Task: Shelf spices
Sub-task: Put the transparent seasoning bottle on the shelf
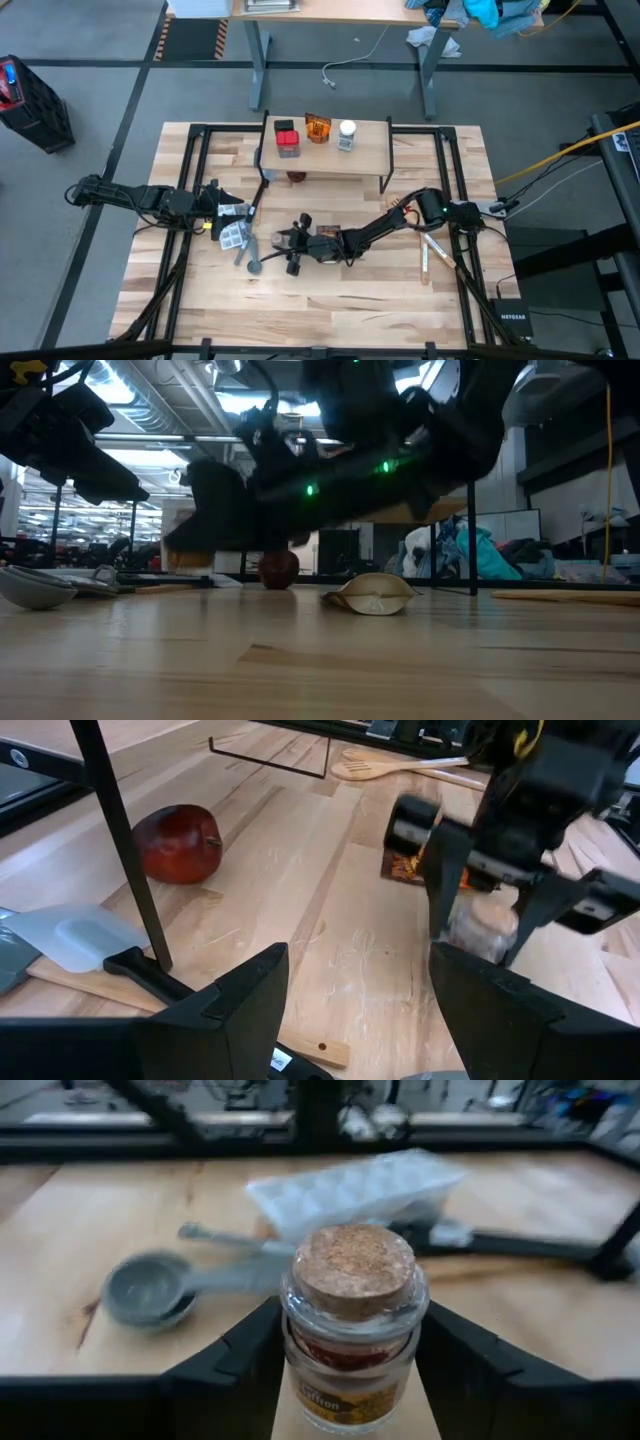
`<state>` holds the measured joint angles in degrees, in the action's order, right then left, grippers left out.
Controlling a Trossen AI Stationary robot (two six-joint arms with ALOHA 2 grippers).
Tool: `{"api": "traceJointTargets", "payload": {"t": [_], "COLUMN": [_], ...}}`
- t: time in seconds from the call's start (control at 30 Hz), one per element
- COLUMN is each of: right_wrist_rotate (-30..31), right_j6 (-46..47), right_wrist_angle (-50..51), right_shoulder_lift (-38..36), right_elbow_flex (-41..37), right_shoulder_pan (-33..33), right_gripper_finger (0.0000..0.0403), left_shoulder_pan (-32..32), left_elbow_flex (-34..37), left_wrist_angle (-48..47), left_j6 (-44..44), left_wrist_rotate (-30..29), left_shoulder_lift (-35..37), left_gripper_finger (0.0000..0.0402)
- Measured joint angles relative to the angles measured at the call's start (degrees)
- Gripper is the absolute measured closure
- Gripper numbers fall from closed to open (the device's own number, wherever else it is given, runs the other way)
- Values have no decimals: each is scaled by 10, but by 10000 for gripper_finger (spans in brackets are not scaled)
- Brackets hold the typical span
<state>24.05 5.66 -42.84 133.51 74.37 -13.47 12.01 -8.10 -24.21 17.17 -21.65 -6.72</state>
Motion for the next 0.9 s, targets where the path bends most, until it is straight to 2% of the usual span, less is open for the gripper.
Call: {"api": "traceJointTargets", "payload": {"t": [0.13, 0.27, 0.43, 0.67, 0.9], "right_wrist_rotate": [25, 25, 26, 28, 54], "right_j6": [-30, -47, -47, -47, -47], "right_wrist_angle": [14, 7, 3, -55, -71], "right_shoulder_lift": [-38, -93, -172, -285, -375], "right_elbow_flex": [-10, -50, -128, -248, -343], "right_shoulder_pan": [3, 15, 43, 100, 155], "right_gripper_finger": [209, 209, 209, 209, 209], "left_shoulder_pan": [0, 0, 0, 0, 0], "left_elbow_flex": [0, 0, 0, 0, 0], "left_wrist_angle": [0, 0, 0, 0, 1], "left_j6": [0, 0, 0, 0, 0], "left_wrist_rotate": [0, 0, 0, 0, 0], "left_shoulder_lift": [0, 0, 0, 0, -1], "left_gripper_finger": [167, 167, 167, 167, 167]}}
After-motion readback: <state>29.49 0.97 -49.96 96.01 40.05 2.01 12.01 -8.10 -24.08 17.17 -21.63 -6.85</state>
